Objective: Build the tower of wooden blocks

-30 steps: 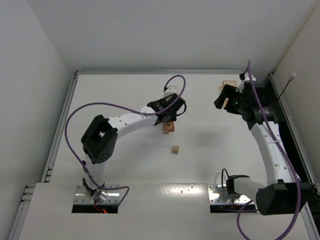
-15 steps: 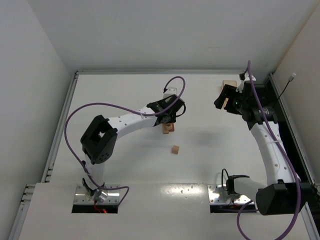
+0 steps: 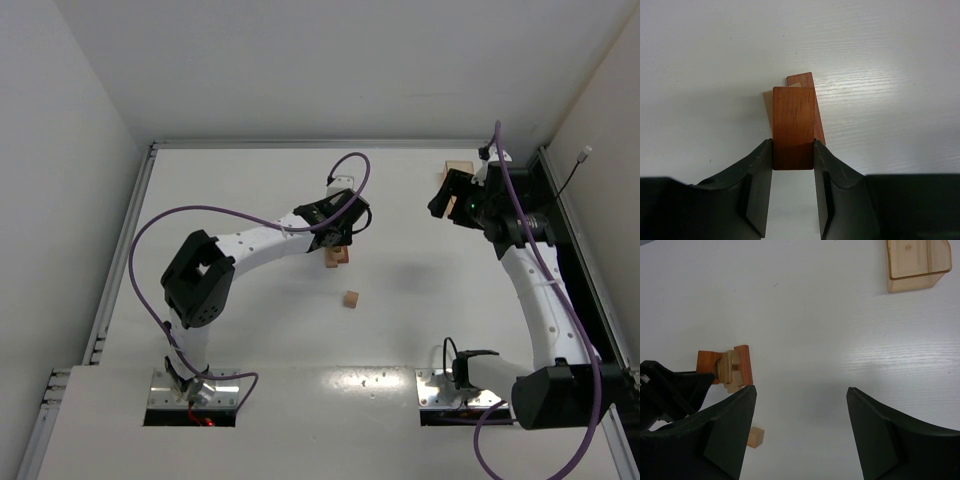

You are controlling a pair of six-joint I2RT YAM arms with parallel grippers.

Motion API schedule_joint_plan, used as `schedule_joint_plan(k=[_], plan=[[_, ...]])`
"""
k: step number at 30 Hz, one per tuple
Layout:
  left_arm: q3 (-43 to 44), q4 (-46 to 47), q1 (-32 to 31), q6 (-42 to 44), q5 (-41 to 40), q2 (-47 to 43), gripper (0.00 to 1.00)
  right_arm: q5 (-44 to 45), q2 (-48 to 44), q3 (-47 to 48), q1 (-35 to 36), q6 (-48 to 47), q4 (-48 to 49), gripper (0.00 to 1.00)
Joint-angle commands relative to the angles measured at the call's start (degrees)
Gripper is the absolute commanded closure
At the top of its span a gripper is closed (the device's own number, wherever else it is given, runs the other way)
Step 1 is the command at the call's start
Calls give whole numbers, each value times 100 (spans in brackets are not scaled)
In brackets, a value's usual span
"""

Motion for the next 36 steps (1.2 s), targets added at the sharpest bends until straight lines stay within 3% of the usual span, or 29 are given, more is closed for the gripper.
schedule_joint_plan(k=[1, 6, 10, 18, 24, 29, 36], plan=[[82, 118, -66, -106, 48, -154, 87, -39, 34, -18, 28, 81, 260, 30], [135, 66, -66, -159, 48, -101, 84, -39, 34, -18, 28, 81, 260, 30], [187, 66, -66, -159, 101, -101, 74, -39, 34, -18, 28, 81, 260, 30], [187, 66, -66, -159, 163, -49, 44, -91, 34, -18, 28, 81, 260, 30], [240, 66, -66, 8, 163, -101, 29, -91, 34, -18, 28, 81, 260, 30], [705, 338, -119, 623, 540, -391, 14, -153, 34, -132, 28, 10, 313, 30], [1348, 338, -49, 1177, 163, -944, 11, -118, 173, -405, 255, -173, 313, 32]])
